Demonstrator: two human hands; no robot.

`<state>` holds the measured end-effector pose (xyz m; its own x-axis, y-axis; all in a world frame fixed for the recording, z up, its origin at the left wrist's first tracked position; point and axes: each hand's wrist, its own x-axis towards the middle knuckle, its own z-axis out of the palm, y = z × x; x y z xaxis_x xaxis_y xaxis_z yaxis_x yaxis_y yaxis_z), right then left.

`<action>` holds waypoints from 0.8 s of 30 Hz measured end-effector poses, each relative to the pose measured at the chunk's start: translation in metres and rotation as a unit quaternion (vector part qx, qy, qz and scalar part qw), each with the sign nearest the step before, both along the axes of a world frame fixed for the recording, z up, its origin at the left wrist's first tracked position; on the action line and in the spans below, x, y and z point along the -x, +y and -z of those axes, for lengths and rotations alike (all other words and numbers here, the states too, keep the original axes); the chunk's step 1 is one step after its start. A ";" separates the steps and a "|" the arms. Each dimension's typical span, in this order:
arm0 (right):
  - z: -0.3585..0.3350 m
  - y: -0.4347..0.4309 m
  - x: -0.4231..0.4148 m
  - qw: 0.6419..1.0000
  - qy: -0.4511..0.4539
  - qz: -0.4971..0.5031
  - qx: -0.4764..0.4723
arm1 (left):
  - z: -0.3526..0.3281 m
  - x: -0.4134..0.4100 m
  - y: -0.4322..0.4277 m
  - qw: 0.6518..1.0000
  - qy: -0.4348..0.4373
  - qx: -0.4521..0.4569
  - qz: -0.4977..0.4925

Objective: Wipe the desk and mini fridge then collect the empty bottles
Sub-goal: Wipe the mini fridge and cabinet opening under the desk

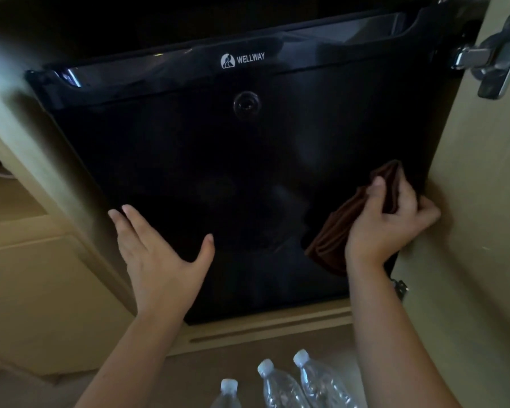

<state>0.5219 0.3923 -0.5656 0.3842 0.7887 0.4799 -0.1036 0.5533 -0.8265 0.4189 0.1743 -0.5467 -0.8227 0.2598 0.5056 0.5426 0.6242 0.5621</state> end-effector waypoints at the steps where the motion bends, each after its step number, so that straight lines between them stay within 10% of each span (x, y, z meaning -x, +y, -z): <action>1: -0.002 -0.006 0.005 1.000 -0.023 0.006 -0.001 | 0.000 0.000 0.000 1.000 0.003 0.007 0.003; 11: 0.019 -0.075 0.035 0.929 -0.271 -0.075 -0.240 | 0.007 -0.019 0.013 0.994 0.087 0.062 -0.026; 17: 0.068 -0.016 -0.018 0.990 -0.119 -0.067 0.034 | 0.034 -0.051 0.027 0.984 0.102 0.132 0.056; 24: 0.059 -0.023 -0.018 0.966 0.048 -0.101 0.234 | 0.052 -0.058 0.027 0.982 0.087 0.142 0.089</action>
